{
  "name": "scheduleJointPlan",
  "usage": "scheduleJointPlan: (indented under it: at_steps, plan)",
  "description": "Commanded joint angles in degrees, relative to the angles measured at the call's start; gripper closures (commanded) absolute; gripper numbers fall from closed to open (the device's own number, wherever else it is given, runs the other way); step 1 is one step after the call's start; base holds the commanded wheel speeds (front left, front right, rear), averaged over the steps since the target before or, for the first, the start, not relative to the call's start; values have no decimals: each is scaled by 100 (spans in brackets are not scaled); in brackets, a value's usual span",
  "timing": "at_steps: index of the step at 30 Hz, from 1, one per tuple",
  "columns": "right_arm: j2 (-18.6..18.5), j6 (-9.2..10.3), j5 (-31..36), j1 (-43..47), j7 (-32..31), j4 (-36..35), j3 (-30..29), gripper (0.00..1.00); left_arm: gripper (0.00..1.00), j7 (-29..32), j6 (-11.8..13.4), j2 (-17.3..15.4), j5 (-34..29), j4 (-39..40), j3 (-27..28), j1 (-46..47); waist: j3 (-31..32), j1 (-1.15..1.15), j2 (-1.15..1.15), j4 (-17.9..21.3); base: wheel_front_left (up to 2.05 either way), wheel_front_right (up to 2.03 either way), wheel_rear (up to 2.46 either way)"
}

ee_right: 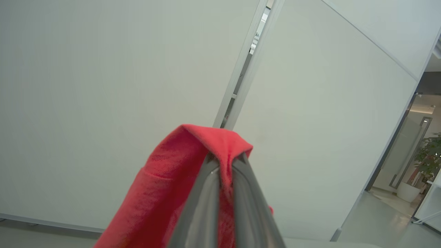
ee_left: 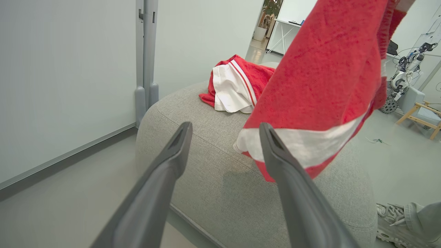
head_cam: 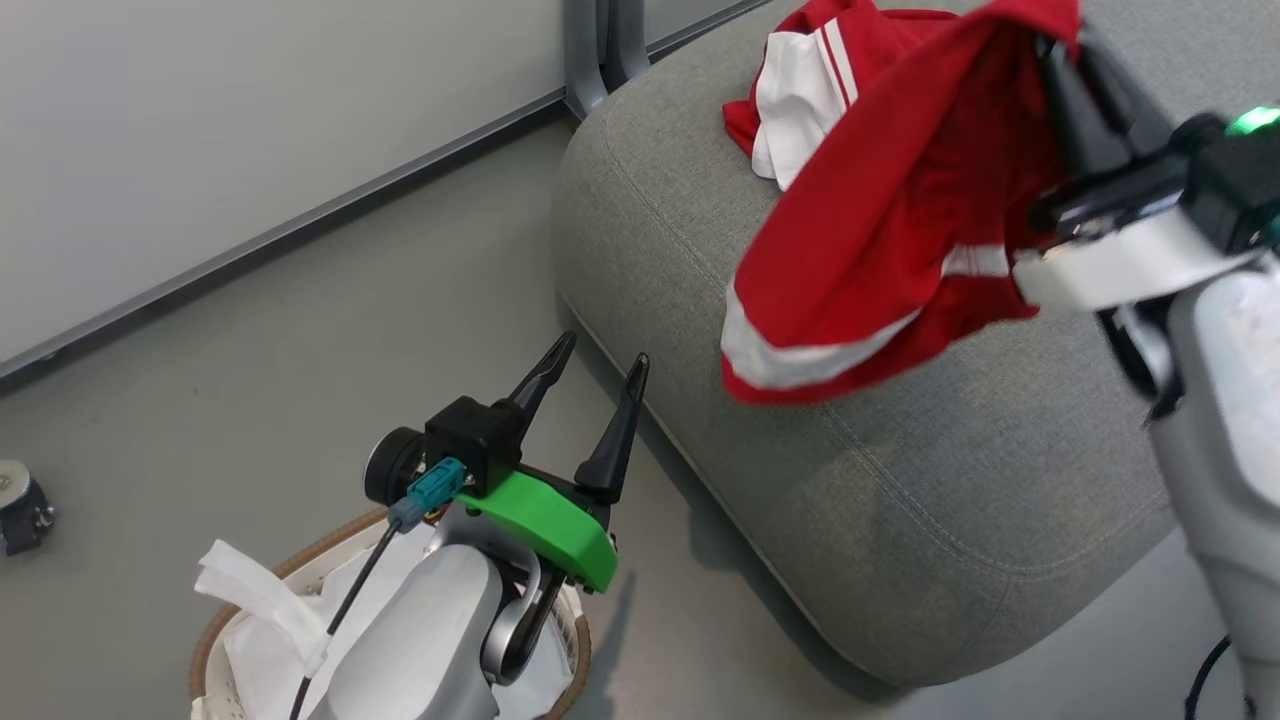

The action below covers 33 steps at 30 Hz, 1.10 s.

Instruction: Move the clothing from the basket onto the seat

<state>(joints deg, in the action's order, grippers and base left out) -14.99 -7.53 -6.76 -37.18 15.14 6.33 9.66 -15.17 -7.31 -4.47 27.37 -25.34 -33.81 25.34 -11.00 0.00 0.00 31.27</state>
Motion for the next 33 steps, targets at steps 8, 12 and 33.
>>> scheduleJointPlan:
  at_steps: [8, 12, 33]
  plan:
    - [-855, 8, 371, -2233, 0, 969, 186, 100, 0, 5, -27, -190, -58, 163, -225, 12, -500, 0, 0, -111, 0, 0, 0]
    - [-1105, 8, 610, -2986, -1, 1700, 71, 100, 0, 5, -26, -294, -34, 220, -418, 183, -763, 0, 0, -289, 0, 0, 0]
    - [-629, 8, 1274, -1997, 0, 4015, -1696, 100, 0, 76, -25, -690, 115, 668, -1000, 890, -2054, 0, 0, -1126, 0, 0, 0]
